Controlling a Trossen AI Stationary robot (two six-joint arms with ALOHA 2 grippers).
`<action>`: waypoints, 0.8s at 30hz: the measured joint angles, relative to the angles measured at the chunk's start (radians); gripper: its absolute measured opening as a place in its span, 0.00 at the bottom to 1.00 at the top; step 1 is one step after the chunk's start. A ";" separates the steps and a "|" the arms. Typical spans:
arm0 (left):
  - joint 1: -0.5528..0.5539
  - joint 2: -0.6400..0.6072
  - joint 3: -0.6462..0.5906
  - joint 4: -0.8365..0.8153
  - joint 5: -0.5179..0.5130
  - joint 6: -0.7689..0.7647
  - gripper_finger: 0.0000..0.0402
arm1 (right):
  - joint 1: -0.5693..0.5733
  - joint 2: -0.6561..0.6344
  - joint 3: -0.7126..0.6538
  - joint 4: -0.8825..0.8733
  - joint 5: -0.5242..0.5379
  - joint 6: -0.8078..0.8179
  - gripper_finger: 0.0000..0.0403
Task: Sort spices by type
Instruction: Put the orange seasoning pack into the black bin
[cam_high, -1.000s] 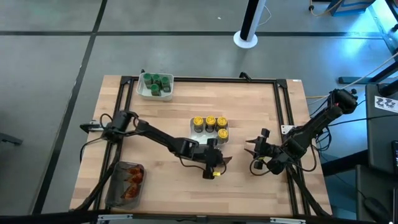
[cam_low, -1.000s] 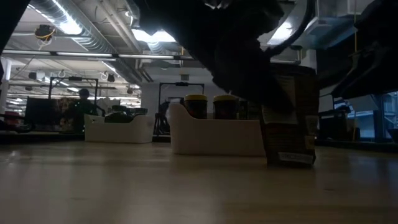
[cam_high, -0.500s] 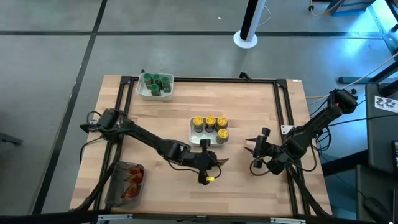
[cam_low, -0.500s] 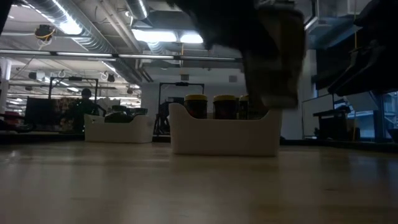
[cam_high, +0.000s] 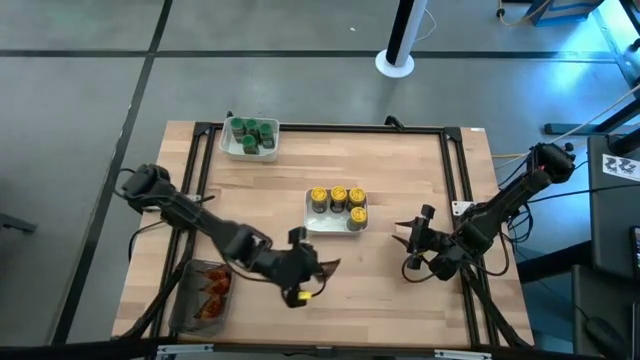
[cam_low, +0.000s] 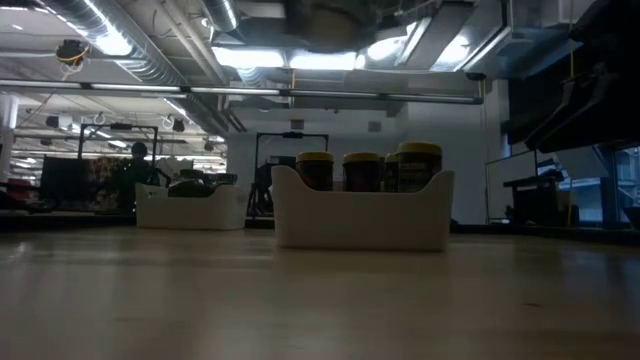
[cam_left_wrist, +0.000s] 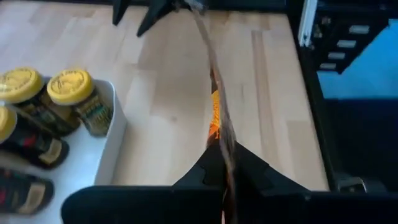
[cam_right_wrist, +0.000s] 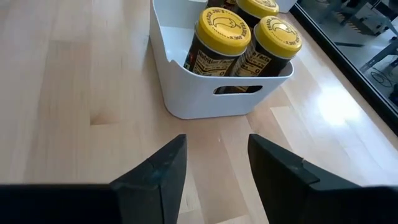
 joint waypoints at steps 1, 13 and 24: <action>-0.015 -0.007 0.000 -0.021 -0.014 -0.015 0.00 | 0.000 0.000 0.000 0.000 0.000 0.000 0.43; -0.185 -0.024 0.000 -0.288 -0.032 -0.461 0.00 | 0.000 0.000 0.000 0.003 -0.008 0.002 0.43; -0.377 -0.026 0.000 -0.478 -0.031 -0.962 0.00 | 0.000 0.000 0.000 0.010 0.018 -0.083 0.43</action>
